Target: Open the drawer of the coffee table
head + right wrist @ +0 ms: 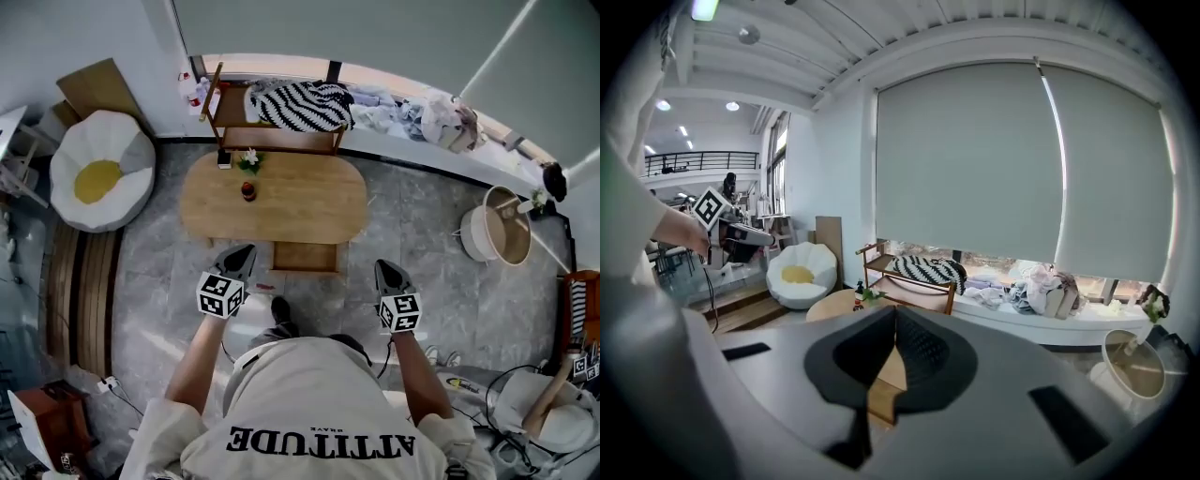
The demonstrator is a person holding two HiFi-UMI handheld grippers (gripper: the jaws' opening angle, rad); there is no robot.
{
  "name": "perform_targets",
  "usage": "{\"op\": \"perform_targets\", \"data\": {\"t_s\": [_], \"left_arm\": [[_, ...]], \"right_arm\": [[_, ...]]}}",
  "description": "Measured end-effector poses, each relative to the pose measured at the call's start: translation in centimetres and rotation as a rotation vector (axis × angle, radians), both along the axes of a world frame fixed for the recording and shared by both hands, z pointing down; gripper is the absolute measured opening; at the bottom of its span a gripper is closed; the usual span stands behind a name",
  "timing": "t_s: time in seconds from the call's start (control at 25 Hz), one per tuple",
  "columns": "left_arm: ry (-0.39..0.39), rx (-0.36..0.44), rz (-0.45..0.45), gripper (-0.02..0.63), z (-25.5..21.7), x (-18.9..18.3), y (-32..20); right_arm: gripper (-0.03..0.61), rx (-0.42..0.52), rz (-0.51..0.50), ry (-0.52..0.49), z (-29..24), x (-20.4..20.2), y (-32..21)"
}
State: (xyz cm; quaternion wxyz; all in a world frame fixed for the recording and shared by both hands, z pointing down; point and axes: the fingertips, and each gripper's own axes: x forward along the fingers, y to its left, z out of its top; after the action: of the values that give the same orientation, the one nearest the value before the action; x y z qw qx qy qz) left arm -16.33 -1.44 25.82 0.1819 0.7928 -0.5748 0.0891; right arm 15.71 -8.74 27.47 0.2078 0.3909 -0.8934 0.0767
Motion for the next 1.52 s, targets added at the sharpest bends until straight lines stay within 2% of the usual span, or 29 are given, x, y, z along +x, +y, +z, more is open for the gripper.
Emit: {"op": "perform_targets", "data": {"t_s": [0.36,0.64,0.92,1.36,1.52], "left_arm": [[-0.008,0.002,-0.066,0.021,-0.6,4.5,5.6],[-0.014,0.016,-0.13,0.021,-1.6,7.0,11.3],[-0.052,0.027,-0.126,0.021,-2.4,8.7,16.1],[-0.046,0.031,-0.103,0.021,-3.1,8.1,19.6],[-0.038,0.035,-0.081,0.021,-3.3,6.9,20.1]], "right_arm": [[0.018,0.009,-0.013,-0.048,-1.4,4.4,4.5],[0.018,0.02,-0.09,-0.052,-2.0,6.8,9.3],[0.018,0.033,-0.125,-0.06,-2.2,8.2,12.6],[0.018,0.055,-0.143,-0.06,-3.5,7.5,15.9],[0.018,0.065,-0.104,-0.06,-4.0,7.0,16.6]]}}
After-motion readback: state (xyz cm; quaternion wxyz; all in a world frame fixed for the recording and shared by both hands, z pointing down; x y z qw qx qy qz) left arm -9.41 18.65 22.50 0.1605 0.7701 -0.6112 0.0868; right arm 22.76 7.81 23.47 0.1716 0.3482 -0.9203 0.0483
